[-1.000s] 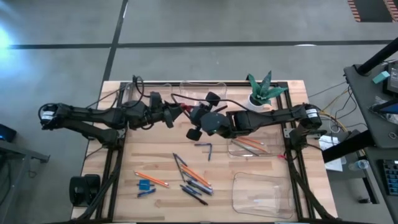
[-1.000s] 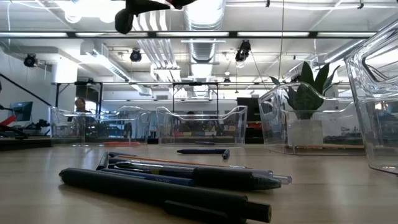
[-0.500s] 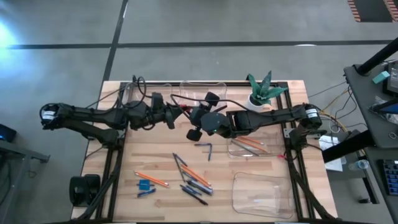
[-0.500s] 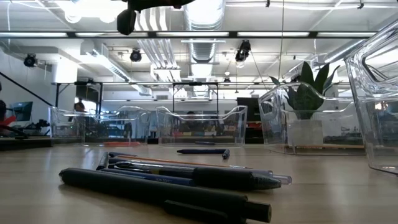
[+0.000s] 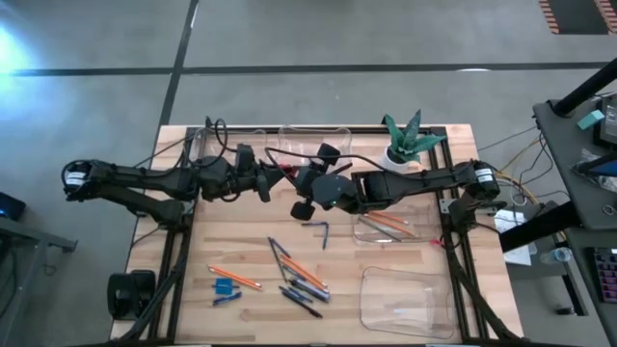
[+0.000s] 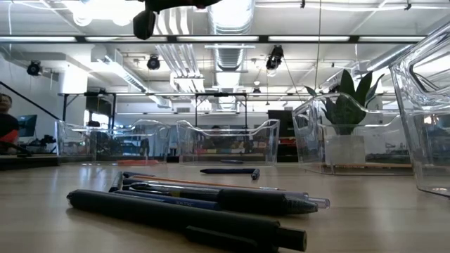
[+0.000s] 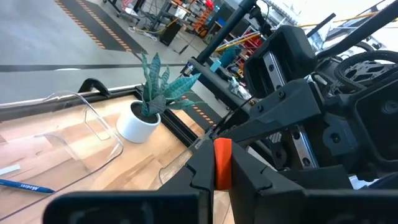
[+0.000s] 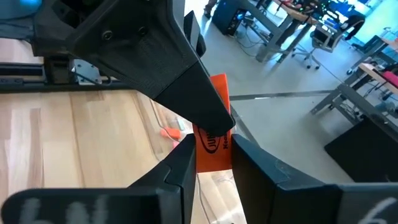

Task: Sort crayons/erasers/pens/pencils in bins
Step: Put the orange eraser into the top left transparent bin

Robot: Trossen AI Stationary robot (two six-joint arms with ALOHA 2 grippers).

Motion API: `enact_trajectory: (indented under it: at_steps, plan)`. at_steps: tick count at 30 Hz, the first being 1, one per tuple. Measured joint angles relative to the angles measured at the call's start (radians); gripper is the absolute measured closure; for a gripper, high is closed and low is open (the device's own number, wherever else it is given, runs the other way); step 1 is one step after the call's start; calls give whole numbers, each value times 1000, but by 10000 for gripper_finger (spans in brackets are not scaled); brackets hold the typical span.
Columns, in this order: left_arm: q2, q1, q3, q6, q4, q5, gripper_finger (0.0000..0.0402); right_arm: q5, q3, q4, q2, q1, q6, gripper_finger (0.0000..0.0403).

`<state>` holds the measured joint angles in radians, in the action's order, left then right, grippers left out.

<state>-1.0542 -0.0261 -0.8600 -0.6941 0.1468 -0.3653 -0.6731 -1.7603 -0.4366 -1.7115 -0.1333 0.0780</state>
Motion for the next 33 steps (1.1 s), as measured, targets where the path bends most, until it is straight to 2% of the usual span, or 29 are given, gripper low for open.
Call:
enact_trajectory:
  at_steps: [13,22,25,30,33]
  plan:
    - [0,0,0,-3,1,2,395,4,0,-14,4,0,-56,316]
    - [0,0,0,-5,0,2,395,1,0,-29,5,0,-60,353]
    - [0,0,0,-5,1,2,395,2,0,-29,7,0,-78,333]
    - [3,0,-1,-5,18,1,395,7,1,-57,20,0,-99,265]
    - [3,1,-1,-4,10,1,395,8,1,-132,46,0,-138,227]
